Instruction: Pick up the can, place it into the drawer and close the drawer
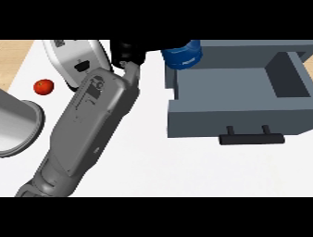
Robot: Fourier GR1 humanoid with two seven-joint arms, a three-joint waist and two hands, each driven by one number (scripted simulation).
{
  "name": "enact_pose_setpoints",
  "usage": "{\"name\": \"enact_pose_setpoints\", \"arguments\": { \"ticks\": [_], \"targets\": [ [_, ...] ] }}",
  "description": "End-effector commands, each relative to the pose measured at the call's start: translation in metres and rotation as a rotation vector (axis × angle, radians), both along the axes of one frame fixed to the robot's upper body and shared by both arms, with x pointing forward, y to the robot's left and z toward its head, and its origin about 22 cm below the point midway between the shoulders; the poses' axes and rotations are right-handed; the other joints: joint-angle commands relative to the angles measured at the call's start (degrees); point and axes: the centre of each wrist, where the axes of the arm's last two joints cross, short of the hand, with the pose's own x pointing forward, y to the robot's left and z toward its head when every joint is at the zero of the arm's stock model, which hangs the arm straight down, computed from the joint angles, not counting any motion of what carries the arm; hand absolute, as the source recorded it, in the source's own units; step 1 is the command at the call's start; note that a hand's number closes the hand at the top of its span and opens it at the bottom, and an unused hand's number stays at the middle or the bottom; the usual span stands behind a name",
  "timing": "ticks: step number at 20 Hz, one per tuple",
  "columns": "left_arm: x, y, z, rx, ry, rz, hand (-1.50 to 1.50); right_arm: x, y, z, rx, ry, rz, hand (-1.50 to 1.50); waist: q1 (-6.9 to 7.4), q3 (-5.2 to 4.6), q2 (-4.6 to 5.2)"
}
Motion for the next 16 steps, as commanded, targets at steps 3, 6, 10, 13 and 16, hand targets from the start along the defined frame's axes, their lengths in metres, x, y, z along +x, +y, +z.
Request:
{"name": "enact_pose_setpoints", "arguments": {
  "ticks": [3,6,10,13,16],
  "targets": [
    [0.007,-0.029,0.002,0.019,0.013,0.012,1.50,0.009,0.006,-0.006,-0.007,0.015,-0.011,-1.50,-0.52,0.02,0.18],
    [0.022,-0.031,0.020,0.024,-0.001,-0.010,1.50,-0.002,0.006,0.000,0.000,-0.017,0.017,-1.50,-0.69,0.01,0.16],
    [0.022,-0.045,0.010,0.048,0.010,-0.010,1.50,-0.007,-0.003,-0.011,0.004,0.004,0.008,-1.50,-1.32,0.04,0.20],
    [0.018,-0.066,0.027,0.055,0.041,0.000,1.50,0.005,0.000,0.006,-0.019,-0.014,0.023,-1.50,-1.87,0.03,0.28],
    [0.030,-0.062,0.023,0.044,0.024,0.019,1.50,0.004,0.007,-0.002,-0.021,-0.010,0.040,-1.50,-2.84,0.07,0.70]
  ]
}}
